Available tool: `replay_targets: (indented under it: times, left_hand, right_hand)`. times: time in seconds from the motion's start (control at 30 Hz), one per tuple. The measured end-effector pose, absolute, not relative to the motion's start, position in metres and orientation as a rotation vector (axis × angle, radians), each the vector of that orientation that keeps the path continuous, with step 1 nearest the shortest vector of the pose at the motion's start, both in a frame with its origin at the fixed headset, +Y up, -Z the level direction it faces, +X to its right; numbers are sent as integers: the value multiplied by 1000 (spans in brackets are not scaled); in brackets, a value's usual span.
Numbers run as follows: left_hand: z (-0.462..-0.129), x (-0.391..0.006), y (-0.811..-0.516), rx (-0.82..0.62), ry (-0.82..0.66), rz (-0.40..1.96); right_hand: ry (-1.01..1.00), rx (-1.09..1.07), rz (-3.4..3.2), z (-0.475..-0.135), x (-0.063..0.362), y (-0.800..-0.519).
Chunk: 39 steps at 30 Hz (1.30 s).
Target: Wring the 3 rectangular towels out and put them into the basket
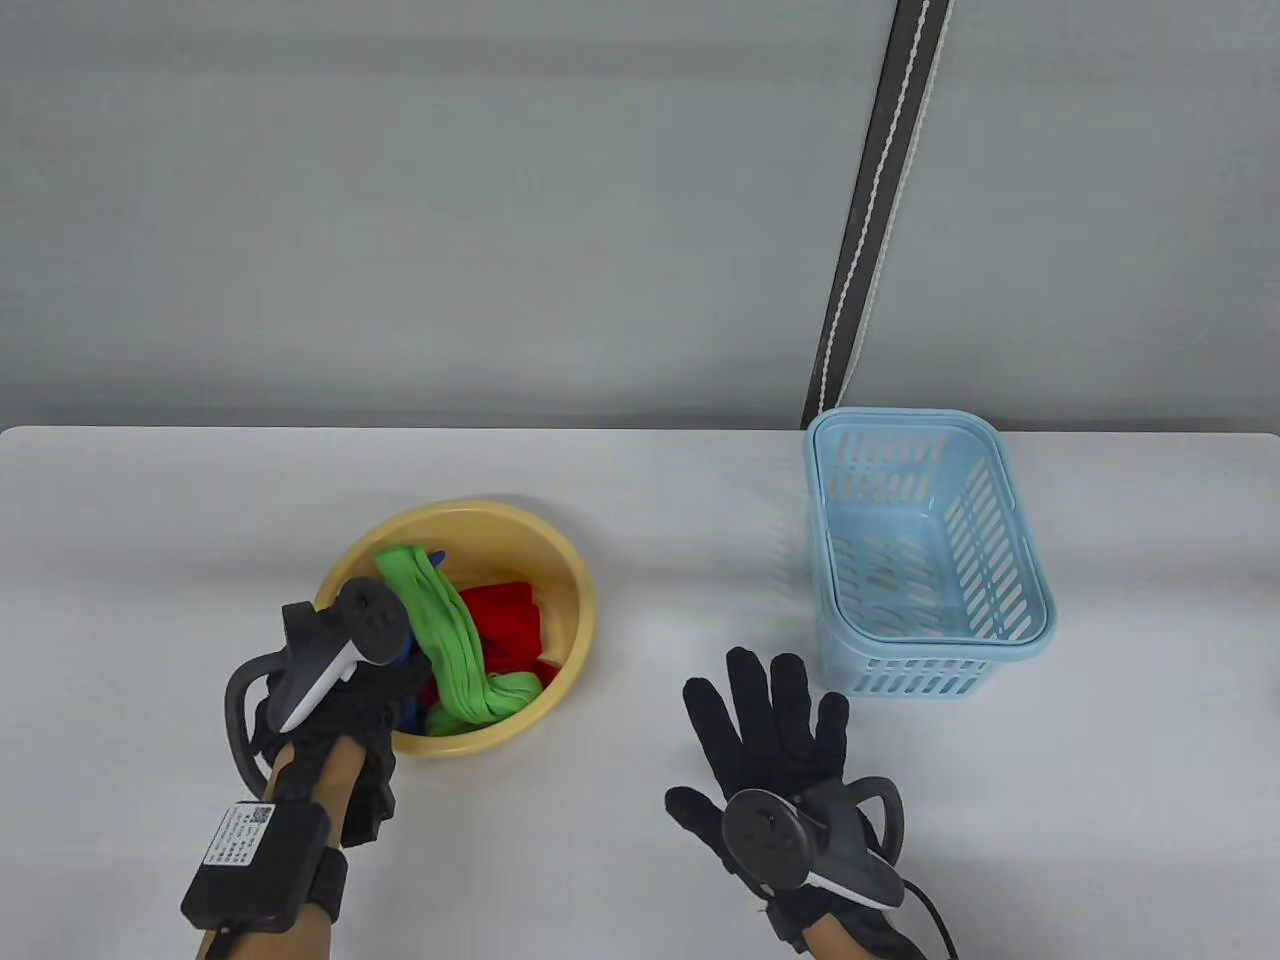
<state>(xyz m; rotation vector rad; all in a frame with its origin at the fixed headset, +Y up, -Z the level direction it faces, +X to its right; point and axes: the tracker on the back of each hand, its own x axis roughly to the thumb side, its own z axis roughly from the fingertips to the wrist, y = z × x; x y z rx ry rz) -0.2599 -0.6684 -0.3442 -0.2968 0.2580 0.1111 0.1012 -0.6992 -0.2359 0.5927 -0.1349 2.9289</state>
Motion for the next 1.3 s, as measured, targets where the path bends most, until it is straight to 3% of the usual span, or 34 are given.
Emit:
replay_targets:
  times: [0.33,0.53,1.07,1.3]
  left_hand:
    - [-362,-249,-677,-213,315,-119]
    - [-362,-251,-666,-126,327,-61]
    - [-331,-260,-562,141,302,31]
    - [-304,-241,-526,294,151,200]
  right_hand:
    - [-114,591,2925,-238,101,-700]
    - [-132,586,2913,-238,104,-699]
    - [-158,596,2883,-235,105,-696]
    - [-187,593,2879,-233,108,-687]
